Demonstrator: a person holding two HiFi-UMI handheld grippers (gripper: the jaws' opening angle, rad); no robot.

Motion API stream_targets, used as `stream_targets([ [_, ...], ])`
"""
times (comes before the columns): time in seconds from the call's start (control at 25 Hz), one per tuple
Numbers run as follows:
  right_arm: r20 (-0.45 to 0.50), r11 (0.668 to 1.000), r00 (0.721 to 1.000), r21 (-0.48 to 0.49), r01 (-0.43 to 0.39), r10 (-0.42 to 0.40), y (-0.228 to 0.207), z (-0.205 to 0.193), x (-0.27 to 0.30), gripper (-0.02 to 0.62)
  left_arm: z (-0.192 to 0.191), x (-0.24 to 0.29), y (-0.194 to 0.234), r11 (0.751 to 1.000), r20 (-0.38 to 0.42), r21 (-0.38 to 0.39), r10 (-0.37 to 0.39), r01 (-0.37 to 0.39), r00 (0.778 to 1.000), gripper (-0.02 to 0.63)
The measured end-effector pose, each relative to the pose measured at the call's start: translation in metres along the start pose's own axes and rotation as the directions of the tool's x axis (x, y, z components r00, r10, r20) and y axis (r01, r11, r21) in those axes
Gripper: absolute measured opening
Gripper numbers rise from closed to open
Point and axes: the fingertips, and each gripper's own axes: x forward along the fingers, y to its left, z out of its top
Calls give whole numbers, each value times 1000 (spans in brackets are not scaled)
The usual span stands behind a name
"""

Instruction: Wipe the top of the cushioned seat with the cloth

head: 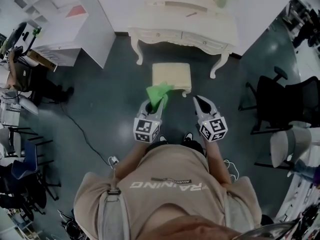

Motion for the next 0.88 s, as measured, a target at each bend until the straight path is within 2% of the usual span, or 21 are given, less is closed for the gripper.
stream_targets([
  [0.36, 38, 1000, 999, -30, 2, -1, 15, 27, 6, 2, 23, -4, 9, 1000, 40, 6, -8, 8, 999, 46],
  [0.88, 64, 996, 996, -66, -65, 69, -11, 45, 8, 2, 49, 28, 4, 999, 84, 32, 37, -40, 996, 46],
])
